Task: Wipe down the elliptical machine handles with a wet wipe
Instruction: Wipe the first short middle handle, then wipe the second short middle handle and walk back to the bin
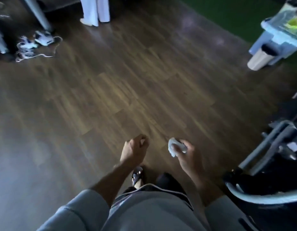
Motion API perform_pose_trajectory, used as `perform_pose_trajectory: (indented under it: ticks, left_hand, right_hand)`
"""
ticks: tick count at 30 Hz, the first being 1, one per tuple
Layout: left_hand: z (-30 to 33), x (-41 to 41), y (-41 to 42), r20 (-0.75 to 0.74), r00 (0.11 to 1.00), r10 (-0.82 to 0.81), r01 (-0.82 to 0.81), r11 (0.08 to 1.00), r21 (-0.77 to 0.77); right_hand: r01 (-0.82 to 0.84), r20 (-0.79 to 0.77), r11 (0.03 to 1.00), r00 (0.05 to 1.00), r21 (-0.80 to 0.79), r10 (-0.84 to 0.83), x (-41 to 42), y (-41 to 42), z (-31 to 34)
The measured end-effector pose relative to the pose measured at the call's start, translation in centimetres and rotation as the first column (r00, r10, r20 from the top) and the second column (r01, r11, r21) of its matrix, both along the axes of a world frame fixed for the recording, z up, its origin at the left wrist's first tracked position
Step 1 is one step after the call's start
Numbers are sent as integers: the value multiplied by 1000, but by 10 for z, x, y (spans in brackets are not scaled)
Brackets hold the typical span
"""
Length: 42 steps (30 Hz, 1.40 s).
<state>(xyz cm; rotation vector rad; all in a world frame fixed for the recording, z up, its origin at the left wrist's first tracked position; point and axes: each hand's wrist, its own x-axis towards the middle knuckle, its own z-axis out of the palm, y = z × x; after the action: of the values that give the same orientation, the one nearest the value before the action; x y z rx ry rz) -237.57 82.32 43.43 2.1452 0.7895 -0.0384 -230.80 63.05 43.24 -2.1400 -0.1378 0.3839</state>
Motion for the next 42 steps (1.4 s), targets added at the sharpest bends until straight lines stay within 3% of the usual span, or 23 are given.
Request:
perform_pose_trajectory:
  ticks: [4,15,23,27,32,38,42]
  left_hand:
    - [8,76,21,15,992,-122,122,992,0]
    - [8,295,39,15,967,-255,253,964,84]
    - [2,450,-9,1,905,-425,425,905,-24]
    - [-7,529,-46,30,837,-546,546,832,-97]
    - [-5,636,-85,32,668,-744,739,657,-150]
    - [-6,760,-140,34,425,-904,901,420,-105]
    - [3,807,-194,51,370,-928,924,362,-123]
  right_hand:
    - [126,-57,992,991,11,-125,55,18,7]
    - [203,-64,979,977,-14,-203,260,28,-2]
    - [417,-23,908,908,-40,-418,381,-13,18]
    - [413,-69,905,904,-102,-421,428,-41,18]
    - [724,-44,677,678,-134,-734,490,-80,1]
    - [900,-17,423,423,-107,-906,564,-111,9]
    - [947,-5,301,302,-112,-953,599,-138,15]
